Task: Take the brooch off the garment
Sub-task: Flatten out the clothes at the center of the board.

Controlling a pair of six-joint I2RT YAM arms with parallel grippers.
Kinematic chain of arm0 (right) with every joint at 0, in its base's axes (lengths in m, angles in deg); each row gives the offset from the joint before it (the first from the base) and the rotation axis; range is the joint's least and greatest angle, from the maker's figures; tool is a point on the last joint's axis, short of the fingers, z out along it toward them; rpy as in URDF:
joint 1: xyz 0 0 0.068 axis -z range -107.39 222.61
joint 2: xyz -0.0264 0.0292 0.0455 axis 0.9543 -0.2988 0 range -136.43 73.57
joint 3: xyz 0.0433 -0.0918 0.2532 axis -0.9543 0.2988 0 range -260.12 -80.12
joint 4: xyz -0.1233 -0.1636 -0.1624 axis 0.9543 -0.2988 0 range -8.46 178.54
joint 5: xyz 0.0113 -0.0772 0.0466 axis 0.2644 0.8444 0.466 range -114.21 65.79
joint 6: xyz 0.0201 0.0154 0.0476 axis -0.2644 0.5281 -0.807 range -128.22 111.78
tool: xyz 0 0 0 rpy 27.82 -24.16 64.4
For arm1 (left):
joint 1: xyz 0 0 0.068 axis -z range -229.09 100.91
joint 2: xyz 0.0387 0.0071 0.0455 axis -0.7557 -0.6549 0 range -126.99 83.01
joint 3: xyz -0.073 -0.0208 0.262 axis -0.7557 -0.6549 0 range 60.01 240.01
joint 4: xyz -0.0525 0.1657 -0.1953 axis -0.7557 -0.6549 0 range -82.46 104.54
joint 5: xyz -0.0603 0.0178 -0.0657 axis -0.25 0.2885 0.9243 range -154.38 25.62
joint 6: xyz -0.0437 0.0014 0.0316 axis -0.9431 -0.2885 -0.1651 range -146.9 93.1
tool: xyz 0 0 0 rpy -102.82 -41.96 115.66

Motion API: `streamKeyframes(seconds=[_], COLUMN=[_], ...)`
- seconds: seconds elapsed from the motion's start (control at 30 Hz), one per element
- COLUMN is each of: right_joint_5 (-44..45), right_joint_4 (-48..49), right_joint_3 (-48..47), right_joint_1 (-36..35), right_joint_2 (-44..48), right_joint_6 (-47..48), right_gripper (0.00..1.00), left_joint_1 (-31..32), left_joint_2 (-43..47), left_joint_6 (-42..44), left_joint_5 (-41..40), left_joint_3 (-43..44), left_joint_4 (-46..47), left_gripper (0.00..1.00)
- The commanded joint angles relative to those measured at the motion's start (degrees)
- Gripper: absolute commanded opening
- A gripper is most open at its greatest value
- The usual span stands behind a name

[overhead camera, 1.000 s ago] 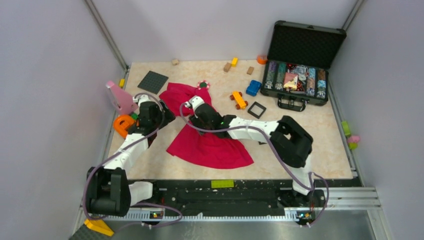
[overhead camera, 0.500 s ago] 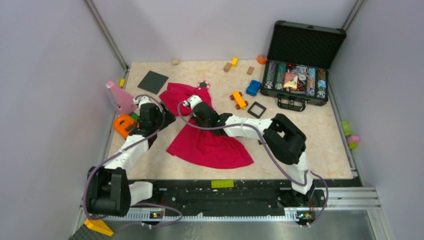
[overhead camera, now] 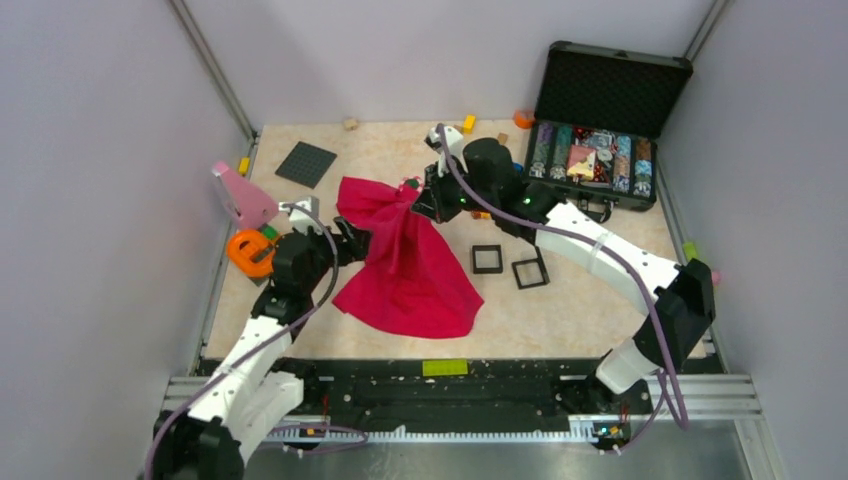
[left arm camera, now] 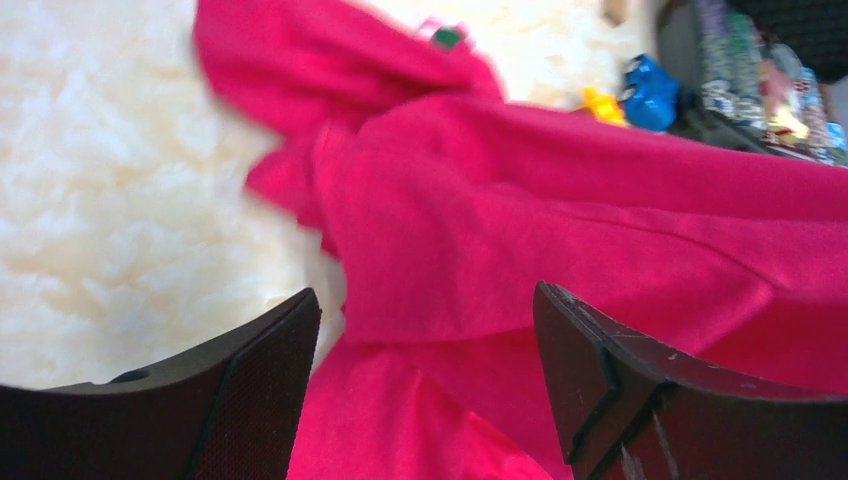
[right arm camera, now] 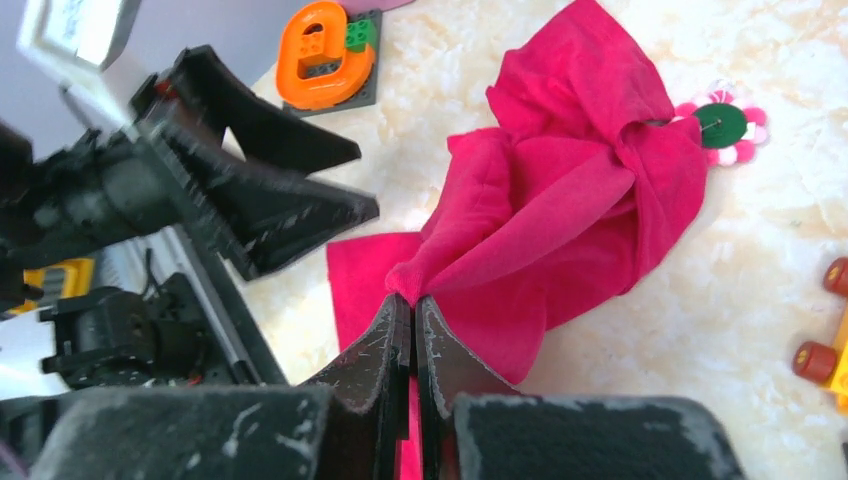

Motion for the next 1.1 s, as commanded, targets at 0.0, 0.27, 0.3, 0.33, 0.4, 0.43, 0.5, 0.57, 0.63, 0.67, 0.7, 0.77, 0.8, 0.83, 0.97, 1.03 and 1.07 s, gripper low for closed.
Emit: streamKeyframes(seconds=[0.0,0.27,0.3,0.33,0.4,0.43,0.5,0.57,0.63,0.67,0.7,0.77,0.8,0.83,0.97,1.03,1.07], right_joint_5=[-10.01,-11.0,-11.06,-11.08,-11.48,-11.51,-11.38,-11.44,-11.52,-11.42,-11.38,-11.1,-10.71,-10.12,-3.83,-1.17,-0.05], right_joint_4=[-3.49,-4.61,-4.57,-4.43,-4.18,-4.02,-3.69,-3.64,-3.65,-3.79,-3.76,-3.6,-3.61,-3.77,-6.24,-8.64,-9.96], right_joint_3=[-0.03,-1.17,-1.17,-1.01,-0.91,-0.87,-0.82,-0.9,-0.83,-0.76,-0.63,0.07,0.41,0.51,-1.87,-5.25,-7.4], right_joint_1=[1.85,2.75,2.78,2.79,2.79,2.79,2.84,3.03,3.35,3.47,3.61,4.07,4.41,4.92,6.19,6.42,6.54], right_joint_2=[3.13,3.89,3.86,3.85,3.93,3.97,4.25,4.36,4.58,4.69,4.78,5.22,5.39,5.56,5.49,4.27,3.57], right_joint_6=[-4.64,-5.06,-5.13,-5.22,-5.43,-5.52,-5.69,-5.84,-5.92,-5.97,-5.91,-5.96,-5.95,-5.97,-3.98,-1.62,-0.77], right_gripper=[0.0,0.0,0.0,0.0,0.0,0.0,0.0,0.0,0.0,0.0,0.0,0.0,0.0,0.0,0.0,0.0,0.0], left_joint_1=[11.76,21.23,21.6,21.79,21.96,21.99,22.06,22.15,22.24,22.18,22.23,22.17,22.23,22.25,21.99,21.99,21.97], left_joint_2=[7.14,7.17,6.22,5.0,1.97,-0.19,-3.0,-4.96,-6.27,-6.84,-7.34,-8.56,-9.24,-10.01,-8.95,-8.01,-8.14], left_joint_6=[6.43,11.62,11.96,12.0,11.98,12.05,11.89,11.53,11.15,11.03,11.19,11.84,12.74,13.24,13.83,16.51,17.2], left_joint_5=[-5.24,-5.15,-5.39,-6.08,-8.6,-8.57,-7.45,-5.34,-6.17,-8.92,-10.51,-10.45,-9.91,-11.4,-27.72,-31.78,-33.41], left_joint_3=[0.49,1.13,1.43,1.85,2.96,3.42,3.87,3.98,4.12,4.39,4.73,6.05,7.49,9.33,19.47,24.8,28.38], left_joint_4=[-0.85,-5.51,-6.09,-6.74,-7.41,-7.42,-7.18,-6.24,-6.22,-6.59,-6.78,-7.01,-7.35,-10.56,-20.47,-21.93,-23.93], left_gripper=[0.82,0.81,0.81,0.79,0.75,0.74,0.74,0.75,0.67,0.57,0.51,0.43,0.31,0.14,0.0,0.0,0.0])
